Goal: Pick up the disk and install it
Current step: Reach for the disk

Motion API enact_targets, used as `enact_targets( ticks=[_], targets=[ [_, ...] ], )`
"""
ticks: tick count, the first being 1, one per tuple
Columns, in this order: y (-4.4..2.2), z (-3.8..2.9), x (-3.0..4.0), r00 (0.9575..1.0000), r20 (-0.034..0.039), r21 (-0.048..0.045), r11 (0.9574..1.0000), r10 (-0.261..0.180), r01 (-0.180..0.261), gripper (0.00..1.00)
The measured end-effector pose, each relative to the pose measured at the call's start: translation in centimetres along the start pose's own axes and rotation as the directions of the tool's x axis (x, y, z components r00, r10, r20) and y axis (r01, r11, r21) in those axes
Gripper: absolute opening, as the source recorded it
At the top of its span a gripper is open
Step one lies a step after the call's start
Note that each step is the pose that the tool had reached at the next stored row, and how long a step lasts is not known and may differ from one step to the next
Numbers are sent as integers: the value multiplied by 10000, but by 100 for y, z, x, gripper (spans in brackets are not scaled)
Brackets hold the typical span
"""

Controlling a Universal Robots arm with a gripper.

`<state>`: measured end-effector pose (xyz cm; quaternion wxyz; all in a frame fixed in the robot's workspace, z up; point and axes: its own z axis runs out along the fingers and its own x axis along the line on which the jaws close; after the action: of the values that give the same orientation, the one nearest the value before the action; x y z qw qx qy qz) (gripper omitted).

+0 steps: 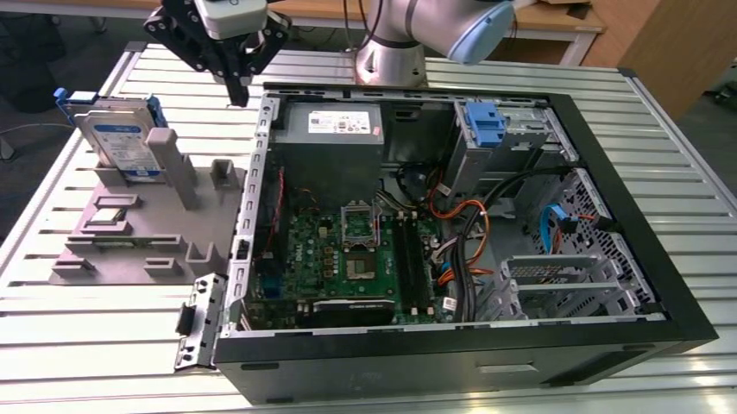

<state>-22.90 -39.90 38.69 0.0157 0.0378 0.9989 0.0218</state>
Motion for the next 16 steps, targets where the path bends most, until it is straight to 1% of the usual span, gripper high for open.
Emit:
enact_targets(
  ticks=[5, 11, 16],
  targets=[
    [-4, 0, 50, 10000, 3, 0, 10000, -1, 1, 11],
    [-7, 0, 85, 10000, 3, 0, 10000, -1, 1, 11],
    [-11, 0, 143, 10000, 5, -1, 10000, 0, 0, 11]
  ],
)
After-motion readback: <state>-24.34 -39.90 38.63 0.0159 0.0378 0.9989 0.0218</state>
